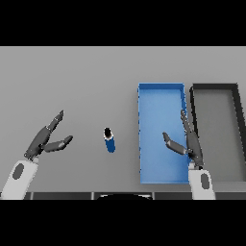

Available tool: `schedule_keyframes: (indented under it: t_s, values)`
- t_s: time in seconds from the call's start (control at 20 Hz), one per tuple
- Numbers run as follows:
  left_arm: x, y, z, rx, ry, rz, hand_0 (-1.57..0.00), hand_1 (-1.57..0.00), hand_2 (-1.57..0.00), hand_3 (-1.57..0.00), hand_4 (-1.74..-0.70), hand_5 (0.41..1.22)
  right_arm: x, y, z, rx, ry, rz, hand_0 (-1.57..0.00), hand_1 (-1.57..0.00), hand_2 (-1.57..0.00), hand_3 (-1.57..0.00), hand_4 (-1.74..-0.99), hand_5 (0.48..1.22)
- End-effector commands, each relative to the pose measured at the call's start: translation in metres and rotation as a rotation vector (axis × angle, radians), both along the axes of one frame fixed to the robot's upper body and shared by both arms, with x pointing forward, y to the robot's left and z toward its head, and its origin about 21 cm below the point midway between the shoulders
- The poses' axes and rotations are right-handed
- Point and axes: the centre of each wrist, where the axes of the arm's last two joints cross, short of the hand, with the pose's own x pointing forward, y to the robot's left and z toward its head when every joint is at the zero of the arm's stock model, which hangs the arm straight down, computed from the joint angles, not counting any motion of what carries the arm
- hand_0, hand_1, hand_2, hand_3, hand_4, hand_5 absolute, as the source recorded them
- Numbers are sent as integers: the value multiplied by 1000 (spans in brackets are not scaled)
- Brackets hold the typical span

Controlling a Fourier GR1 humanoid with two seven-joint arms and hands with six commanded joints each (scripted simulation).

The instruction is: Pick up the blue pipe and place it into the blue bin.

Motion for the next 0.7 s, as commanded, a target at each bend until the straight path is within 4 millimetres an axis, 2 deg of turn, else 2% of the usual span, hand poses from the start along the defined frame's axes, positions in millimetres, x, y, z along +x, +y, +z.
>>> schedule_keyframes:
  t_s: [0.0,0.2,0.3,0.45,0.65]
  values:
    - [-2,1,2,15,14,-31,1,1,1,1,-1026,549,0,1,-2,4,-6,11,1,1,1,1,-1179,616]
    - [-17,-32,-4,13,112,-171,1,1,1,1,-1113,497,-1,3,1,-9,0,13,1,1,1,1,-1164,617]
    - [-21,-52,-12,35,128,-208,1,1,1,1,-1132,475,-1,3,3,5,4,9,1,1,1,1,-1182,618]
    - [-21,-67,-16,34,133,-258,1,1,1,1,-1139,450,-5,2,0,15,11,14,1,1,1,1,-1197,615]
    - [-15,-97,-27,6,136,-288,1,1,1,1,-1151,456,-3,3,3,23,12,13,1,1,1,1,-1217,626]
